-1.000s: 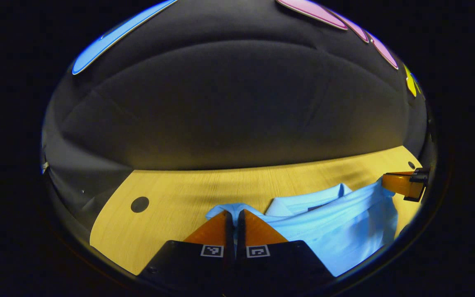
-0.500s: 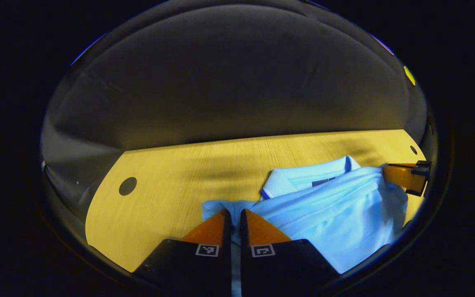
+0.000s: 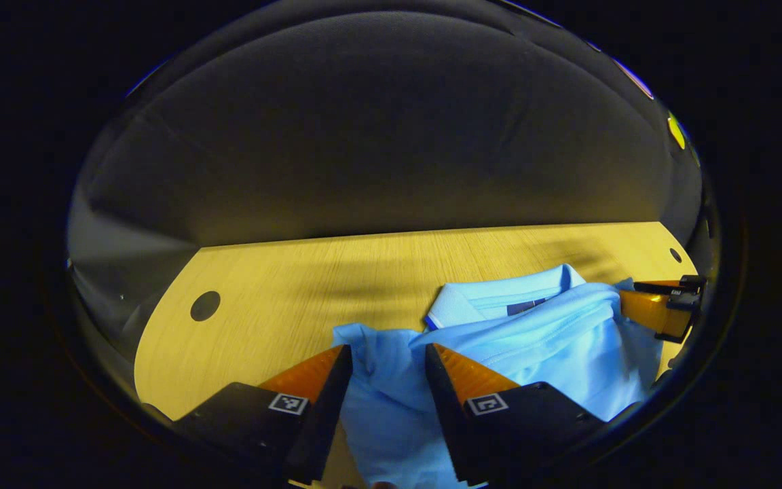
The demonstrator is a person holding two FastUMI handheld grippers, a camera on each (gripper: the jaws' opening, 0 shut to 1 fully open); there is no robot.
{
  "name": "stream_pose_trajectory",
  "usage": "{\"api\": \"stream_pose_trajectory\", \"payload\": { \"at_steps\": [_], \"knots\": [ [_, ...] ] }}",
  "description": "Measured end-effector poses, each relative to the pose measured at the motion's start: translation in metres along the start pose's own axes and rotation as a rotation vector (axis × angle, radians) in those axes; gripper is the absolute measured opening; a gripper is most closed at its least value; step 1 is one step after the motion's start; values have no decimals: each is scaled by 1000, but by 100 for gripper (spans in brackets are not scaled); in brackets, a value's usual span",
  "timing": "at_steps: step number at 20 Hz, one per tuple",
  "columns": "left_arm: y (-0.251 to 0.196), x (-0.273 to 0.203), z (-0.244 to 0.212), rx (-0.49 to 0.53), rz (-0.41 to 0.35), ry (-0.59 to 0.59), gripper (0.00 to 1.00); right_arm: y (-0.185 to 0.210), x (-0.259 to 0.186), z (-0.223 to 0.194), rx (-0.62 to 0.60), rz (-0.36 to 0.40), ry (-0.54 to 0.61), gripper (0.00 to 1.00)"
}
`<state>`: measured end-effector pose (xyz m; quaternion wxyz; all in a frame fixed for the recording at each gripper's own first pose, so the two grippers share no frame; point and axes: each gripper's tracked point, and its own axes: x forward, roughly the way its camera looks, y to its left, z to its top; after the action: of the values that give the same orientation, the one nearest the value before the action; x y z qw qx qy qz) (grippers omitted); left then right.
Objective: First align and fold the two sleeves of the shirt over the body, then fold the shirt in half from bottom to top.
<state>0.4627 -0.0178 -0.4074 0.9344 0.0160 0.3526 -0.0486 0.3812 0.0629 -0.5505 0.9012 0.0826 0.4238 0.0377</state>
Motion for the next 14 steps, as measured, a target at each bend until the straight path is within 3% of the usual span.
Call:
{"api": "stream_pose_trajectory", "payload": {
  "at_steps": [1, 2, 6, 8, 14],
  "knots": [
    [1, -1, 0, -6, 6, -3, 73, 0, 0, 0, 8, -2, 1, 54],
    [1, -3, 2, -14, 9, -9, 78, 1, 1, 0, 19, 0, -4, 70],
    [0, -12, 10, -48, 10, -39, 92, -2, -6, 3, 32, 0, -14, 93],
    [-1, -21, 17, -49, 12, -50, 98, -1, -16, 10, 40, 8, -32, 98],
    [-2, -83, 57, -112, 16, -212, 98, -4, -68, 50, 35, 16, -167, 98]
  ]
}}
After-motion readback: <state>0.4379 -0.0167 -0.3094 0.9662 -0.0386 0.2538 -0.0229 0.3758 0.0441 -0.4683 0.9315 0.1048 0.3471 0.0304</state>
